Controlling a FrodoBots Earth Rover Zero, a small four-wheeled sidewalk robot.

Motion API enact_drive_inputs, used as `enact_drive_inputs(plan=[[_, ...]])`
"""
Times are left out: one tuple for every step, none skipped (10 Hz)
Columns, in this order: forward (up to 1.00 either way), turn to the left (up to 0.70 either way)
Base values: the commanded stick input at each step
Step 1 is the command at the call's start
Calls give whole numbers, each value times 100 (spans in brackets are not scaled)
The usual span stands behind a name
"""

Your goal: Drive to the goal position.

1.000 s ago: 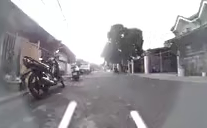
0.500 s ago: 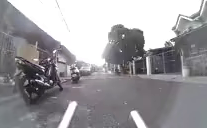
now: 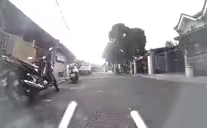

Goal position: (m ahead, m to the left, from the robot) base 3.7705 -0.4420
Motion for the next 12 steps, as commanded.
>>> enact_drive_inputs(plan=[[70,-19],[70,-26],[70,-34],[70,-35],[70,-26],[70,-13],[70,-1],[70,0],[70,0],[70,0],[70,0],[70,0]])
